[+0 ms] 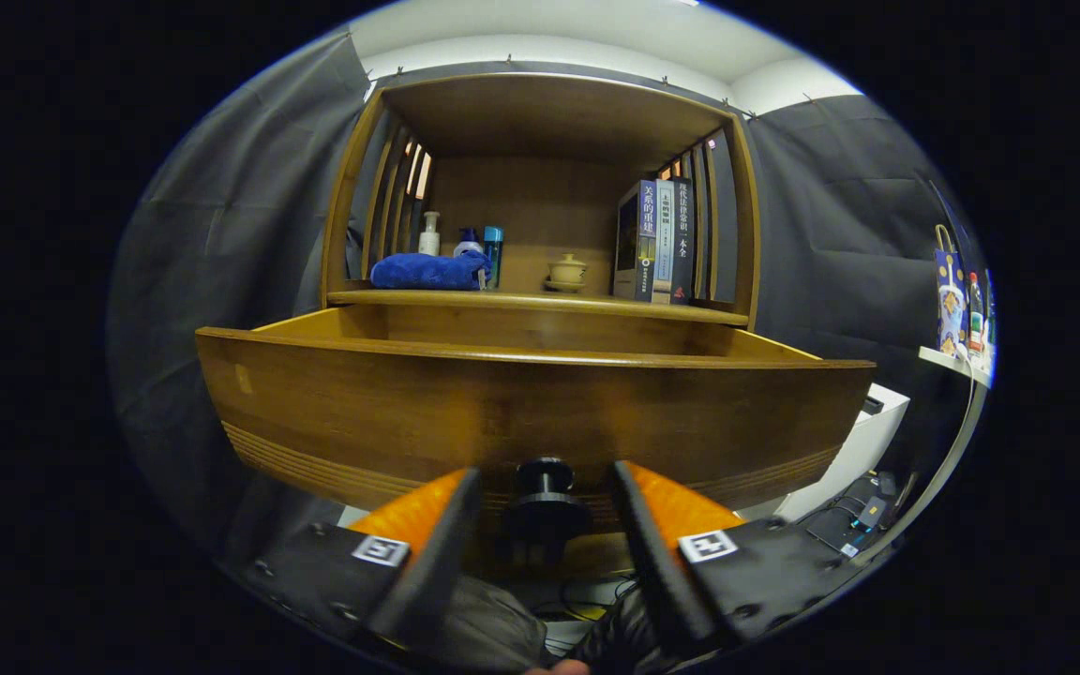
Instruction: Pull open the drawer, take out the items inside it, and place them on the countertop above the cabinet.
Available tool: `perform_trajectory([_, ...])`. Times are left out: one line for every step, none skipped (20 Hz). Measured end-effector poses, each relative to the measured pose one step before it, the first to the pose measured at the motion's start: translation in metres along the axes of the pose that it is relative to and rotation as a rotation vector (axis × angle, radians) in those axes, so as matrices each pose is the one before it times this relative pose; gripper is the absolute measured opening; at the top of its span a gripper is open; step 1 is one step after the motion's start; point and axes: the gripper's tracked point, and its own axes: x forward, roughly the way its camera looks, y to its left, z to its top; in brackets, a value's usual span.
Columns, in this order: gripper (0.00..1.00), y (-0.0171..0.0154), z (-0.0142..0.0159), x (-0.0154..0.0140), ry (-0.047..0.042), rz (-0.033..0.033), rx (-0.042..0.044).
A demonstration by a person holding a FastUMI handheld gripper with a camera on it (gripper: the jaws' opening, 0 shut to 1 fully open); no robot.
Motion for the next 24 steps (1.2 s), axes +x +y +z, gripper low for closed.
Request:
perform_trajectory([1.0,0.0011,0.00327,-0.00065,-0.00969,0.00581,0.00359])
perform_trajectory([1.0,0.00355,0.00644,-0.00358,-0.01898,0.01096,0.0006])
perform_trajectory([0.99,0.00272,0.01081,-0.00256,-0.03282,0.01339,-0.00334])
perform_trajectory([0.99,0.00362,0.01529,-0.00384,-0.04445,0.01463,-0.00283])
perform_trajectory([0.99,0.00378,0.0169,-0.00294,-0.04965,0.01567,-0.00303])
perform_trajectory([0.98,0.0049,0.01976,-0.00313,-0.04487,0.01627,-0.0067])
perform_trajectory([0.98,0.00322,0.02075,-0.00279,-0.03859,0.00793,-0.01185])
perform_trajectory([0.98,0.00004,0.02406,-0.00058,-0.04023,0.00366,-0.01702])
perform_trajectory([0.98,-0.00037,0.0259,0.00268,-0.03887,-0.00425,-0.02284])
perform_trajectory([0.98,-0.00399,0.02544,0.00605,-0.03154,-0.02183,-0.01914])
perform_trajectory([0.98,-0.00311,0.02045,0.01048,-0.02212,-0.01408,-0.02538])
perform_trajectory([0.98,-0.00428,0.02059,0.00478,-0.01448,-0.01483,-0.02454])
perform_trajectory([0.98,-0.00488,0.01707,0.00713,0.00117,-0.01798,-0.02518])
perform_trajectory([0.98,-0.0089,0.01737,-0.00016,0.0028,-0.01823,-0.02312])
perform_trajectory([0.98,-0.00511,0.01574,0.00638,0.0031,-0.00743,-0.00731])
perform_trajectory([0.98,0.00162,0.01564,0.01159,0.006,0.00961,0.01402])
perform_trajectory([0.97,0.00213,0.01018,0.0103,0.00495,0.012,0.02706])
perform_trajectory([0.97,-0.00124,0.00925,0.01214,0.00872,0.00068,0.02887])
perform_trajectory([0.97,-0.00611,0.00259,0.00966,0.03183,-0.01211,0.02147])
perform_trajectory([0.98,-0.0097,-0.00433,0.01155,0.03704,-0.02311,0.01979])
perform_trajectory([0.98,-0.00981,-0.00645,0.00888,0.04611,-0.02776,0.01649])
perform_trajectory([0.98,-0.00812,-0.01047,0.01296,0.05575,-0.02876,0.01353])
perform_trajectory([0.98,-0.0083,-0.01235,0.00825,0.06112,-0.03147,0.00772])
perform_trajectory([0.98,-0.00799,-0.01042,0.01162,0.05684,-0.0268,0.01597])
